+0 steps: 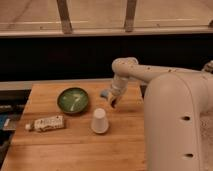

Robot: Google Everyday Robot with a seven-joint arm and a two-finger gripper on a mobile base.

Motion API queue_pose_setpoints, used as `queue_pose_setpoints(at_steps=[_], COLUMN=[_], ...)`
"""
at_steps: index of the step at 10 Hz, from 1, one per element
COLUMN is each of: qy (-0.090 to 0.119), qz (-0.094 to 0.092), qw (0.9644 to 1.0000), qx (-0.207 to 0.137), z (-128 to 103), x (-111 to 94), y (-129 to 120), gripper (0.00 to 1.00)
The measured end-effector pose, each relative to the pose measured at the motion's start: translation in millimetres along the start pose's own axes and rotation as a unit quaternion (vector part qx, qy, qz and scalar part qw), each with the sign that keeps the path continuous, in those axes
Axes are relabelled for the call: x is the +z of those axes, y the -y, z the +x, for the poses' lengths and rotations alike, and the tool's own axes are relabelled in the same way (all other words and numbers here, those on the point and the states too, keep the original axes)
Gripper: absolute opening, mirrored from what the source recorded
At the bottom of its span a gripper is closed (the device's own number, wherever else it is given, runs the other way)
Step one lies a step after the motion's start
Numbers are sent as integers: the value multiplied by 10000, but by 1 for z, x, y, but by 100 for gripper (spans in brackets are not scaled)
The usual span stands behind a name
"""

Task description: Place the pepper on the white sponge

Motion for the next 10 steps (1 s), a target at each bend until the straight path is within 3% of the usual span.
queue_pose_setpoints(at_steps=[4,10], qy=[-24,-13], qz=[-120,14], qw=[9998,10000], qx=[-170,75], z=[-31,-70], x=[22,24], y=[-6,30], gripper=[12,13])
